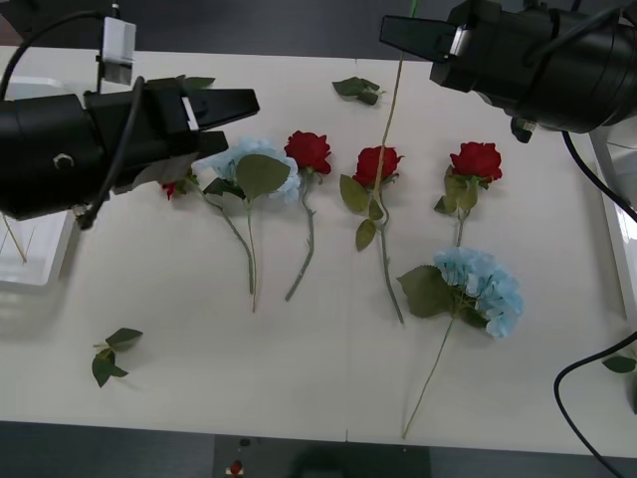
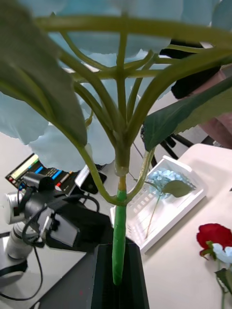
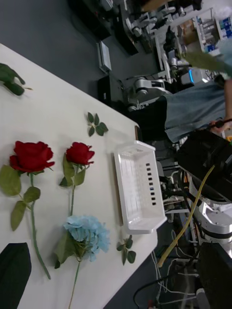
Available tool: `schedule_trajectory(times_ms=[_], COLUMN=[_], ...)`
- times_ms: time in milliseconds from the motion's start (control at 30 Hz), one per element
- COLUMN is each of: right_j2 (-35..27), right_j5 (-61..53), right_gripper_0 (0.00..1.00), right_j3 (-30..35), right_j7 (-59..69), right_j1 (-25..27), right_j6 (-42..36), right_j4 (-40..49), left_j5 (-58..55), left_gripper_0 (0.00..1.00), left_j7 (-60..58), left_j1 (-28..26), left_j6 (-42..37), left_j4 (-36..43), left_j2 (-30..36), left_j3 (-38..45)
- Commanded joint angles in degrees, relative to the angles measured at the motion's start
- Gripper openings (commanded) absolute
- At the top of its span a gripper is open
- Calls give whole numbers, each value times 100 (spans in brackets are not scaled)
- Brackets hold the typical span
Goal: Put the red flowers into the right box and the blue flowers into the left box
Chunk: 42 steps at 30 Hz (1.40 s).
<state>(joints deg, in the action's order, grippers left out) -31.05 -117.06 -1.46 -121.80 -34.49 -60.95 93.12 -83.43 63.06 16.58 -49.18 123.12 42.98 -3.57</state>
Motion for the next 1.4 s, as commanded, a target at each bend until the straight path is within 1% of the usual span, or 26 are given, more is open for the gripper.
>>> schedule_trajectory(times_ms=[33,67,200,333,533,567,600,633,667,833,1400], right_j2=[160,195,257,301,345,345,345,345,345,345,345], right_j5=[-36,-36,-36,-36,-36,-36,-36,-36,-36,-36,-36], right_gripper_0=[0,0,0,0,0,0,0,0,0,0,0], right_j3=[5,-74,-294,-452,-470,-470,-470,-470,-470,-470,-470], right_j7=[87,104,104,131,148,148,148,148,148,148,148], right_j1=[-251,-304,-436,-524,-541,-541,-541,-541,-541,-541,-541], right_j6=[83,171,470,725,760,760,760,760,760,760,760], right_j4=[242,242,242,242,242,242,242,242,242,242,242], left_j5=[389,468,486,512,750,811,873,899,873,723,679], left_gripper_0=[100,100,100,100,100,96,67,23,0,0,0], left_j7=[-128,-154,-180,-224,-251,-251,-251,-259,-259,-251,-233], left_j1=[548,715,996,1207,1453,1479,1488,1506,1506,1550,1585], left_j6=[75,207,480,489,489,489,489,489,489,489,489], left_j4=[81,-25,-157,-174,-341,-359,-368,-376,-412,-535,-535], left_j2=[-202,-317,-589,-774,-941,-941,-941,-941,-941,-897,-721], left_j3=[-390,-592,-970,-1207,-1480,-1524,-1550,-1576,-1585,-1594,-1638])
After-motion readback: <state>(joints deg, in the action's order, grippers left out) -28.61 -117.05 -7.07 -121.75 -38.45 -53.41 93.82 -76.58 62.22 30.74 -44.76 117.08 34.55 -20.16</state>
